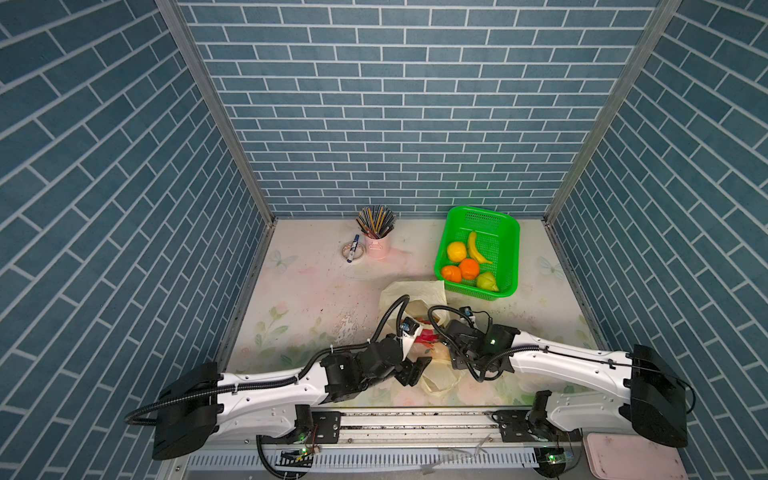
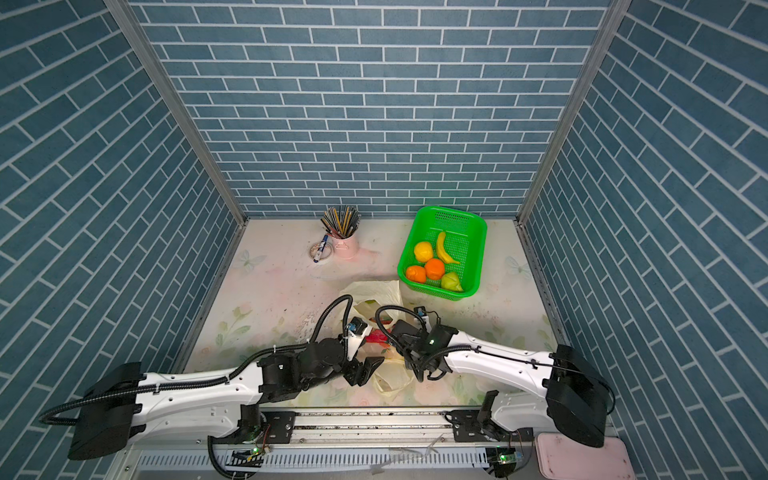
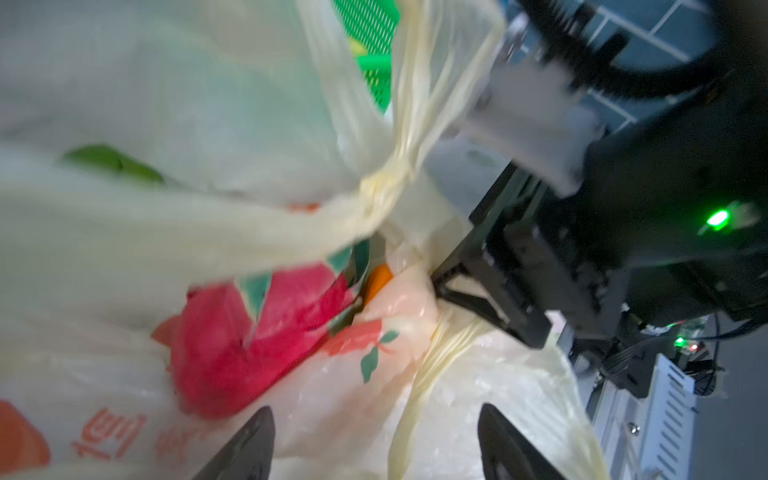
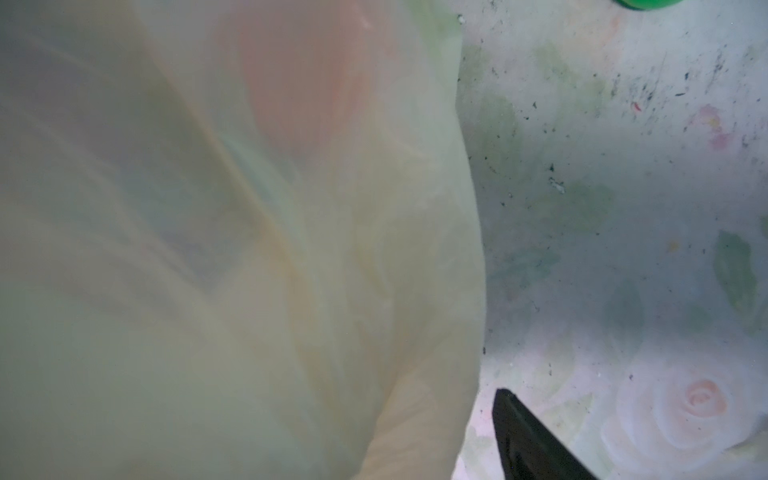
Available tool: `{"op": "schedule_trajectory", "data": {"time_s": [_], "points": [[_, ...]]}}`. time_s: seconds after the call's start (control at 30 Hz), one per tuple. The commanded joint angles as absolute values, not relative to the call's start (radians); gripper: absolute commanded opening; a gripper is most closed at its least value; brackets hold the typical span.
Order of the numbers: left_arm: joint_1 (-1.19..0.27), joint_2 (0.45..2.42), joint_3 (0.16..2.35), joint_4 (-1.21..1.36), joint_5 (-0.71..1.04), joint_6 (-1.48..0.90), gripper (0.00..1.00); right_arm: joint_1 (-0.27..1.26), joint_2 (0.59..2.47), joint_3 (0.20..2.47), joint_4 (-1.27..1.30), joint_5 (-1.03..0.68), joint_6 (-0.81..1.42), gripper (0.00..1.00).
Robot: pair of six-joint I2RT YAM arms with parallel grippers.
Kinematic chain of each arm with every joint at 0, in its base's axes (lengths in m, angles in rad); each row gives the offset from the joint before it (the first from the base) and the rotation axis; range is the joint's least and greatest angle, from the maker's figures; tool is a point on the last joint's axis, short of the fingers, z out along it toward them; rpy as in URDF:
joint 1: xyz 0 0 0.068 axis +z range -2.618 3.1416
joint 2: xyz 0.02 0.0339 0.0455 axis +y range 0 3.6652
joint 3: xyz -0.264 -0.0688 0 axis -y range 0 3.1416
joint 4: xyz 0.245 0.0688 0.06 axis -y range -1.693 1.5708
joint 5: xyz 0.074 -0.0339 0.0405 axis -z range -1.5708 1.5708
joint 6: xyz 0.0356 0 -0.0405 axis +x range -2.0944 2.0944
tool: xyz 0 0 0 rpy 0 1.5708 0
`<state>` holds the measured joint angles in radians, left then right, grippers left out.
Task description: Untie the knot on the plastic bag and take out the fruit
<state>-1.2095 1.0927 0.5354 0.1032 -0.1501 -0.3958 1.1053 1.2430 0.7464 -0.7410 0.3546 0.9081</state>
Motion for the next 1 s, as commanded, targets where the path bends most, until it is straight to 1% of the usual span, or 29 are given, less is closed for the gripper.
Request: {"op": "schedule_trajectory", "data": {"time_s": [0.0, 0.1, 0.27, 0.33, 0.47, 0.7, 0.8, 0.97], "points": [[-1.128, 1.115, 0.612, 0.033, -0.105, -0.281, 0.77, 1.109, 1.185, 0.723, -0.729, 0.368, 0.897, 0.76], [-1.047, 1.173, 0.672, 0.0, 0.002, -0.216, 0.77, 1.108, 1.145, 0.711, -0.713, 0.366, 0.9, 0.75], [-0.975, 1.319, 0.794, -0.08, 0.121, -0.07, 0.79, 1.102, 1.092, 0.702, -0.687, 0.373, 0.89, 0.75], [-0.959, 1.375, 0.829, -0.104, 0.128, -0.037, 0.81, 1.096, 1.08, 0.701, -0.679, 0.37, 0.879, 0.75], [-0.927, 1.467, 0.884, -0.13, 0.133, -0.006, 0.88, 1.082, 1.07, 0.701, -0.676, 0.355, 0.871, 0.75], [-0.902, 1.593, 0.941, -0.146, 0.169, 0.01, 0.88, 1.075, 1.077, 0.698, -0.666, 0.336, 0.868, 0.75], [-0.902, 1.652, 0.983, -0.202, 0.216, 0.043, 0.88, 1.071, 1.083, 0.695, -0.659, 0.329, 0.864, 0.75], [-0.897, 1.745, 1.033, -0.272, 0.21, 0.063, 0.88, 1.064, 1.095, 0.698, -0.65, 0.322, 0.856, 0.75]]}}
